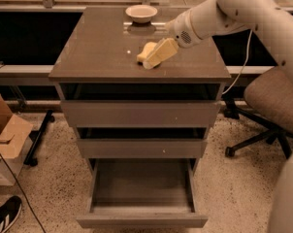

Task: Place sponge into bottom drawer

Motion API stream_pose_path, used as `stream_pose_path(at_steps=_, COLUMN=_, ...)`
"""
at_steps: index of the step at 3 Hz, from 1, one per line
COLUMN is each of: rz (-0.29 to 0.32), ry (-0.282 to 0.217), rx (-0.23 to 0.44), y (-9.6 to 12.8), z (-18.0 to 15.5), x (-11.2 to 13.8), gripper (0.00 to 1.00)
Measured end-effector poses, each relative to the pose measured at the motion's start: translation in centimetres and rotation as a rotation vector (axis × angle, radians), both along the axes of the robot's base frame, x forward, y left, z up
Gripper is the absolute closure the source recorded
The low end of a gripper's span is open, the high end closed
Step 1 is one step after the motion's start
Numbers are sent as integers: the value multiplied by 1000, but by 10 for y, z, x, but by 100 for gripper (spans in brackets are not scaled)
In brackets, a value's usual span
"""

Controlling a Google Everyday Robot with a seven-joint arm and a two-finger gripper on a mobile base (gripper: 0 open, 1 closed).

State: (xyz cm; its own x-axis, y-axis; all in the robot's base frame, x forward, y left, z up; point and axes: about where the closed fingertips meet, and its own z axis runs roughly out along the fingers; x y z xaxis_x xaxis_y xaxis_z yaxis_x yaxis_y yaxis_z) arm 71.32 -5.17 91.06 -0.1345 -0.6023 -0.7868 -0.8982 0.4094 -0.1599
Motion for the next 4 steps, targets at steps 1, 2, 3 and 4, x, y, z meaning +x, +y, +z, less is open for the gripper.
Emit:
stream_pose_path(at_steps=1, rz=-5, ry=12, rx=15, y=13, z=-24, x=34, gripper=0)
stream_pose_path(at_steps=2, rz=-2, ry=35, rx=26, y=26, z=-49, x=61, gripper=0)
stream_pose_path(at_steps=3, rz=-10, ry=57, rx=41, y=35, z=-68, x=82, gripper=0)
stream_pose_path(at_steps=4, rz=-30, ry=67, rx=38, y=33, z=-79, x=91, gripper=19)
